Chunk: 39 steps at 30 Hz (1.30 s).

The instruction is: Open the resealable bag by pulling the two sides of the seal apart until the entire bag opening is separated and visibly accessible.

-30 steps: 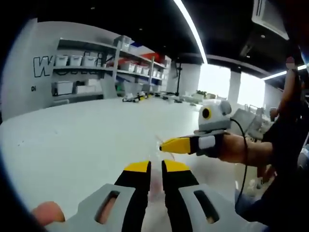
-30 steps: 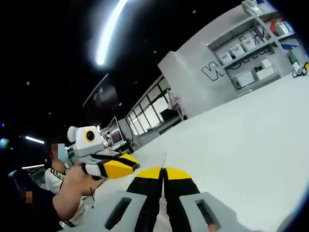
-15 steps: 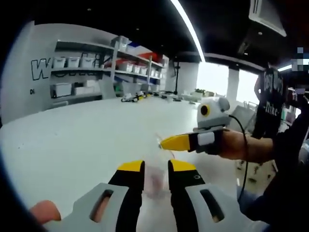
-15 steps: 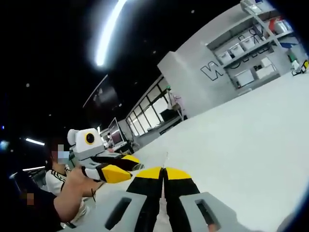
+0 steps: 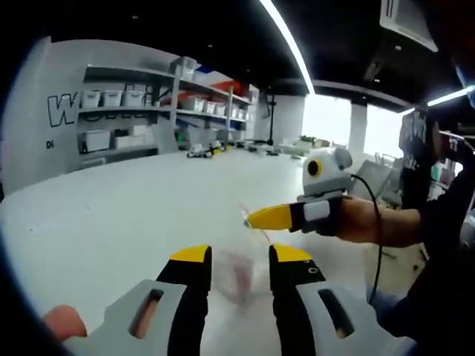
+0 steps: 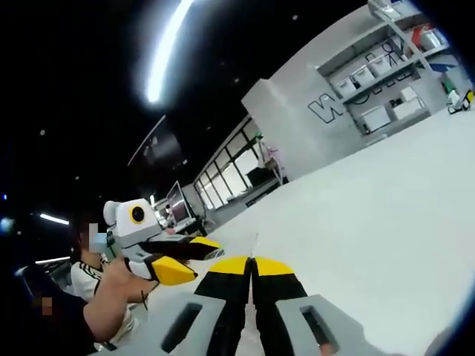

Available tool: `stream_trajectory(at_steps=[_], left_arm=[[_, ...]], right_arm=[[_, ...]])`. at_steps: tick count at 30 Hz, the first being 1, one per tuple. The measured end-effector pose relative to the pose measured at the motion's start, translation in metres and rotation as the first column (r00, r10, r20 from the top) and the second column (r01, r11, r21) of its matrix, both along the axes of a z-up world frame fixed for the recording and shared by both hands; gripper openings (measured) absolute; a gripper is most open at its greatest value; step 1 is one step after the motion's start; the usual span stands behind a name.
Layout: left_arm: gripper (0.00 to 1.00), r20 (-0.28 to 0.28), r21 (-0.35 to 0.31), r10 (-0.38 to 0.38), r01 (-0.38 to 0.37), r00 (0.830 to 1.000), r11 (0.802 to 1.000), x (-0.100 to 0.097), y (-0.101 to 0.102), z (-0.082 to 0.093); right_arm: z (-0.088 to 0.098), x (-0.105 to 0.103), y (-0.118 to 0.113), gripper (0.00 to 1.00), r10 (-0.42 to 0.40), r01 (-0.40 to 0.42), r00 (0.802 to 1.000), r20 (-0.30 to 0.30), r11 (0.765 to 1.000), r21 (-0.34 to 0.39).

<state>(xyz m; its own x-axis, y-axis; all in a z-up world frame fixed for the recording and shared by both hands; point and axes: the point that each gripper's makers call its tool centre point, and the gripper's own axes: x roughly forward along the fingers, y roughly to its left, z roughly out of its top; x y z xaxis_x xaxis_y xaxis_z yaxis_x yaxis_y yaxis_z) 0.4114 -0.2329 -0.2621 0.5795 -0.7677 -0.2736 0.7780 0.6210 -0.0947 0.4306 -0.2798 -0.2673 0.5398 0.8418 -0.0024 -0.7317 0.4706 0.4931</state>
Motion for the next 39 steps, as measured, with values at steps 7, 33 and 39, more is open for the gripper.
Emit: stream_trajectory(at_steps=[7, 33, 39], left_arm=[[0.37, 0.000, 0.007, -0.004, 0.004, 1.000, 1.000, -0.002, 0.002, -0.002], [0.58, 0.014, 0.033, -0.022, 0.021, 1.000, 0.999, -0.011, 0.005, -0.012], [0.66, 0.025, 0.043, -0.018, 0.017, 1.000, 0.999, -0.010, 0.007, -0.013]], right_arm=[[0.000, 0.000, 0.001, 0.00, 0.001, -0.001, 1.000, -0.001, 1.000, 0.002], [0.000, -0.002, 0.001, 0.00, 0.004, -0.004, 1.000, -0.015, 1.000, 0.012], [0.001, -0.002, 0.002, 0.00, 0.006, -0.006, 1.000, -0.013, 1.000, 0.009]])
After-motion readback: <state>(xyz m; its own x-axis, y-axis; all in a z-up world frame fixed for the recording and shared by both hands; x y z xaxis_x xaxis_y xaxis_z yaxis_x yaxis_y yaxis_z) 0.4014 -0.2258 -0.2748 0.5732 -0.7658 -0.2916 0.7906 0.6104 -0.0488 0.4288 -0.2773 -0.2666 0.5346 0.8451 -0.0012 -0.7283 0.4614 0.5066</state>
